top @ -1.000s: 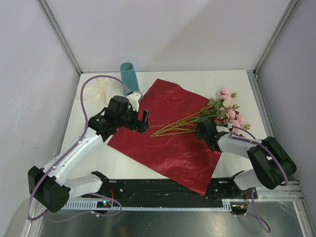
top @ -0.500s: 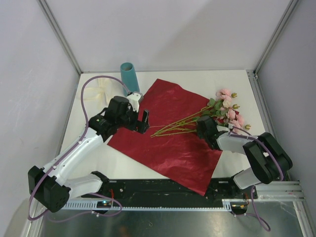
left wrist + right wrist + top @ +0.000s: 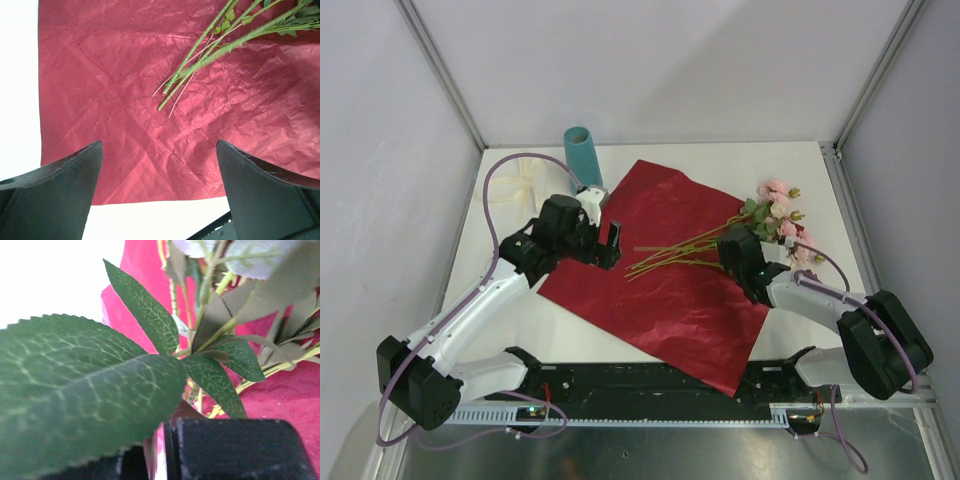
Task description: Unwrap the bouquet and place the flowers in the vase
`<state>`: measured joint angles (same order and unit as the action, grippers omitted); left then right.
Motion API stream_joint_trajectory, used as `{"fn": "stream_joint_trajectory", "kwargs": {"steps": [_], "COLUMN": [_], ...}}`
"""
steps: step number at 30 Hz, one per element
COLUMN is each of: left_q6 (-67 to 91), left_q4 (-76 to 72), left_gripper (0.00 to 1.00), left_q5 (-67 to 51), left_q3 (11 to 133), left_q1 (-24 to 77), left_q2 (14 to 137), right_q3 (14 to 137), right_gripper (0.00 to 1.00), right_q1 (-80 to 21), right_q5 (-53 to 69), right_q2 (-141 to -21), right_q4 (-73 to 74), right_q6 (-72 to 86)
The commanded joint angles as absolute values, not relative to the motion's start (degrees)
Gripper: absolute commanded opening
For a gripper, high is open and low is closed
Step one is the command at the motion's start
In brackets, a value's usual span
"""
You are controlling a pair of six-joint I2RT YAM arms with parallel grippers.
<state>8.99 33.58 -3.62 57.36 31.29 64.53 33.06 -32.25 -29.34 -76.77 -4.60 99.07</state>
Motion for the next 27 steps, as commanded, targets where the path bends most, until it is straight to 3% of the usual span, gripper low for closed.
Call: {"fn": "stream_joint_trajectory", "kwargs": {"steps": [1, 8, 15, 21, 27], "left_q6": [9.35, 8.03, 8.12, 11.98, 19.44], "left_q4": [32.42, 32.38, 32.41, 32.28, 30.70], "left_gripper": [1.00, 0.98, 0.96, 0.93, 0.85], "left_q5": [-2.87, -4.26, -3.96, -3.54, -8.03], "left_q3": [57.14, 57.92, 58.53, 61.66, 64.11], "left_q1": [31.52, 31.55, 31.54, 31.47, 30.73], "left_q2": [63.20, 62.96, 63.53, 65.21, 75.02], "right_q3": [38.80, 46.04, 46.90, 43.61, 36.75], "right_gripper": [0.00, 0.00, 0.00, 0.00, 0.00], "right_q1": [-34.69, -38.61, -40.32, -40.59, -38.14], "right_q5": [-37.78, -44.44, -44.43, -41.55, -33.18], "right_q2": [-73.92, -73.28, -73.11, -73.20, -73.24], "right_q4": [0.21, 7.06, 4.24, 4.12, -3.31], "right_q6": [91.95, 79.11, 68.95, 70.83, 76.76]}}
